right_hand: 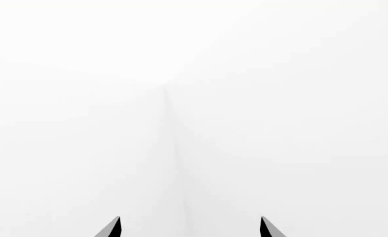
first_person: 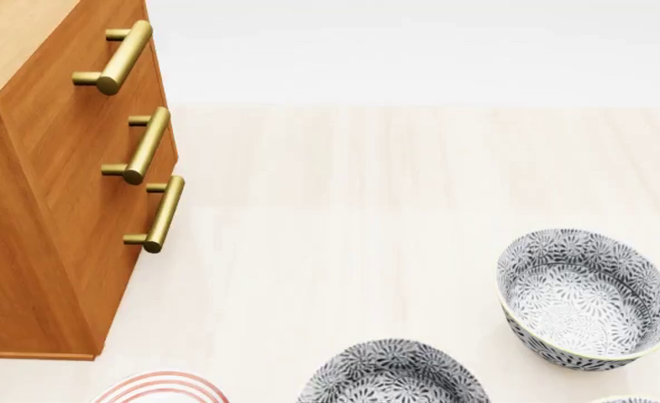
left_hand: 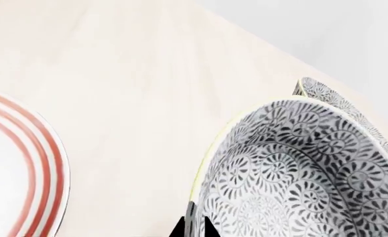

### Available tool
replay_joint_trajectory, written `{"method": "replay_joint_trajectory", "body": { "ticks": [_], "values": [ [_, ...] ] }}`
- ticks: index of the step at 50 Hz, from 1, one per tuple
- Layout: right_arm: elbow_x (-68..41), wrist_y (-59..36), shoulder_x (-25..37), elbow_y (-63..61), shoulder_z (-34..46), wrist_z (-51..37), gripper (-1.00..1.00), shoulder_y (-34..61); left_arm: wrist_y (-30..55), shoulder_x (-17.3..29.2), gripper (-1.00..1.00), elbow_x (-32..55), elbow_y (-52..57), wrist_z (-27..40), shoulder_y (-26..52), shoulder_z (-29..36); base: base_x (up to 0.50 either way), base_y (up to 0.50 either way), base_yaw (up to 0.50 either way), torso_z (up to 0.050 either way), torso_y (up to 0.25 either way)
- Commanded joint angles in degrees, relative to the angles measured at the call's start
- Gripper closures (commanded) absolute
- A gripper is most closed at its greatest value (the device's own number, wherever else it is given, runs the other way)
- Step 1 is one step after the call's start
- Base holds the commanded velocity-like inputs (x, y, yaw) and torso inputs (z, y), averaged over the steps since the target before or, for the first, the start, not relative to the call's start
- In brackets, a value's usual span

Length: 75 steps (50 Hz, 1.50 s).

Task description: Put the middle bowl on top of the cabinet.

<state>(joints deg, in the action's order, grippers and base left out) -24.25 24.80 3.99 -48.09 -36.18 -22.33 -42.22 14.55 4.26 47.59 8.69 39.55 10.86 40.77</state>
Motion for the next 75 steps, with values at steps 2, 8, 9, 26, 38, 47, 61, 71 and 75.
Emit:
{"method": "replay_joint_trajectory", "body": {
  "ticks": [2,8,9,26,38,47,61,71,75],
  "values": [
    [0.0,-0.2,-0.1,-0.1,-0.1,0.0,-1.00,0.2,-2.6,0.8,1.00,-0.9,-0.5,0.6,-0.2,-0.2,0.00,0.00,0.00,0.000,0.000],
    [0.1,0.0,-0.1,0.0,0.0,0.0,-1.00,0.2,-6.4,1.3,1.00,-0.8,1.3,-3.0,-1.2,0.1,0.00,0.00,0.00,0.000,0.000],
    [0.1,0.0,-0.1,0.0,0.0,0.0,-1.00,0.2,-7.3,1.7,1.00,-1.1,2.0,-4.2,-1.3,0.4,0.00,0.00,0.00,0.000,0.000],
    [0.2,0.4,-0.3,-0.1,0.1,-0.1,-1.00,0.1,-8.9,2.9,1.00,-3.7,5.3,-3.1,-1.4,1.7,0.00,0.00,0.00,0.049,0.075],
    [1.2,0.1,-0.2,-0.2,0.9,-0.4,-1.00,0.7,-7.1,5.4,1.00,-4.4,13.5,-0.8,-0.1,3.0,0.00,0.00,0.00,0.050,0.102],
    [2.5,-0.2,-0.4,-0.6,1.9,-1.0,-1.00,1.2,-5.2,7.8,1.00,-2.4,20.5,0.4,1.8,2.6,0.00,0.00,0.00,0.048,0.190],
    [4.3,-0.4,-0.3,-0.8,3.3,-2.3,-1.00,1.8,5.6,10.3,1.00,2.0,36.8,10.8,10.9,2.2,0.00,0.00,0.00,0.035,0.162],
    [5.2,0.0,-0.5,-0.2,4.3,-2.8,-1.00,1.8,14.0,11.8,1.00,25.6,44.8,28.5,27.4,-5.2,0.00,0.00,0.00,0.000,0.000],
    [6.5,-0.3,-0.7,-0.8,5.2,-3.2,-1.00,1.8,15.1,12.7,1.00,36.5,46.9,36.7,37.5,-7.1,0.00,0.00,0.00,0.000,0.000]
  ]
}}
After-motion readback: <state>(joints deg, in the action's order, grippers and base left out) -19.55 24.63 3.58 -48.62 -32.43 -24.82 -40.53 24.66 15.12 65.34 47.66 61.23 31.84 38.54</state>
